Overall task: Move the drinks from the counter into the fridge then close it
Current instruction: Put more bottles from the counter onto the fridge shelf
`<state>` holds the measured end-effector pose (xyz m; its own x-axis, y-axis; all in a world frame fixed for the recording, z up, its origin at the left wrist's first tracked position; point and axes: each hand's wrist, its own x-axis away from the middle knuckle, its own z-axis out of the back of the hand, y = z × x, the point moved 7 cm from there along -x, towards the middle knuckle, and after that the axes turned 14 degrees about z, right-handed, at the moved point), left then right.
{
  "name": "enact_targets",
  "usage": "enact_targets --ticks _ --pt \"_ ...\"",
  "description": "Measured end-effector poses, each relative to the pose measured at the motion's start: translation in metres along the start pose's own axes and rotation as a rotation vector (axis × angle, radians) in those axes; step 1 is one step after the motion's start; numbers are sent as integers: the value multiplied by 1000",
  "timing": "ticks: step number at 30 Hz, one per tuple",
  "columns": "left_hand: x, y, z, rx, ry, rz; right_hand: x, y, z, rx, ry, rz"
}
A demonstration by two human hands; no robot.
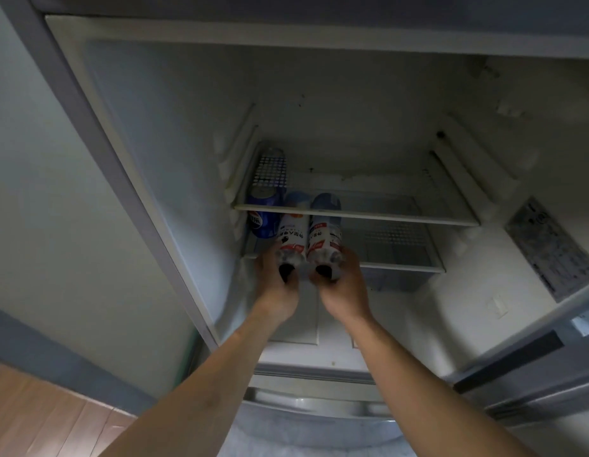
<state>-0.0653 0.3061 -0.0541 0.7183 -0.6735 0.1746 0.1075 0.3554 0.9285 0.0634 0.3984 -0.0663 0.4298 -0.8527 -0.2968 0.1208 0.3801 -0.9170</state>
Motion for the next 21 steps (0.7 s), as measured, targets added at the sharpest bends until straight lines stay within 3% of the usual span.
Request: enact_targets --ticks 3,7,11,21 --pt "3 2 7 -370 84 -195 13 0 12 309 31 138" --pt "-5 21 4 -723 200 -328 -6 -7 12 454 3 198" --pt "-19 39 -4 -864 284 -388 -36 -6 11 557 -53 139" --pt "-63 47 -28 -1132 188 -344 -87 8 0 685 -272 -66"
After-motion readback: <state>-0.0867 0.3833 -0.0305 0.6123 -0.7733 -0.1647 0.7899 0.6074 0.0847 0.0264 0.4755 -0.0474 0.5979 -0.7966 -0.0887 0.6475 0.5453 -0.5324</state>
